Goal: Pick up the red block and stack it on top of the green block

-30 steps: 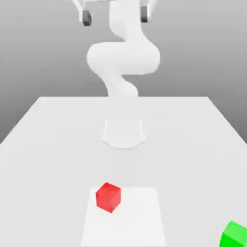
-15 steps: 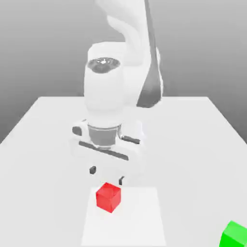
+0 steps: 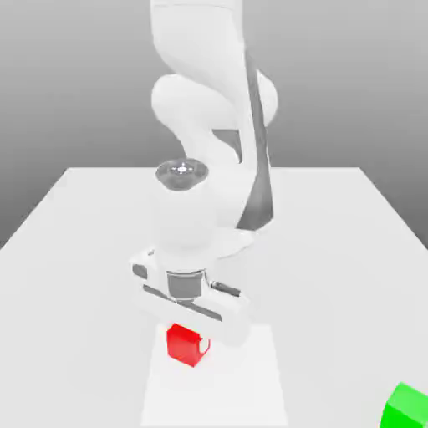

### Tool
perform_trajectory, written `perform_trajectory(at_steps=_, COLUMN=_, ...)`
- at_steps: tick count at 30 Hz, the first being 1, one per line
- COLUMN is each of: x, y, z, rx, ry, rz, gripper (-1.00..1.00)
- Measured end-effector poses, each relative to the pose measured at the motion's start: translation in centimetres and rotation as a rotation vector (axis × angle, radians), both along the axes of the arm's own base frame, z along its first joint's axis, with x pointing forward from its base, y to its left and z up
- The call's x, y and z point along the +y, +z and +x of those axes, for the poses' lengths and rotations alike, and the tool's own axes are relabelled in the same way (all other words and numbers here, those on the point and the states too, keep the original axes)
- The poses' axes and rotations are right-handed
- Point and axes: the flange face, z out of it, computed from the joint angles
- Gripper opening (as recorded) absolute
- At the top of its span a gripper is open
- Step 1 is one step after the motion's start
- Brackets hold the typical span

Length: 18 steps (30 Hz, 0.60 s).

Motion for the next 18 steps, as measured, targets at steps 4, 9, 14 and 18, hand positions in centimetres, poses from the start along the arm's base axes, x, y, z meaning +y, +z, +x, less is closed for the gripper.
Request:
perform_trajectory(at_steps=4, x=0.2, y=3.5, z=0.2, rx=0.001, ry=0.000, rz=-0.001, gripper=-1.00)
perform_trajectory(at_steps=9, x=7.3, y=4.7, z=5.1, rx=0.011, ry=0.076, rz=-0.018, gripper=-1.00)
perform_trajectory(at_steps=14, x=15.3, y=5.5, z=9.3, rx=0.013, ry=0.113, rz=-0.025, gripper=-1.00)
perform_trajectory(at_steps=18, x=23.1, y=6.5, z=11.2, rx=0.008, ry=0.146, rz=-0.017, gripper=-1.00)
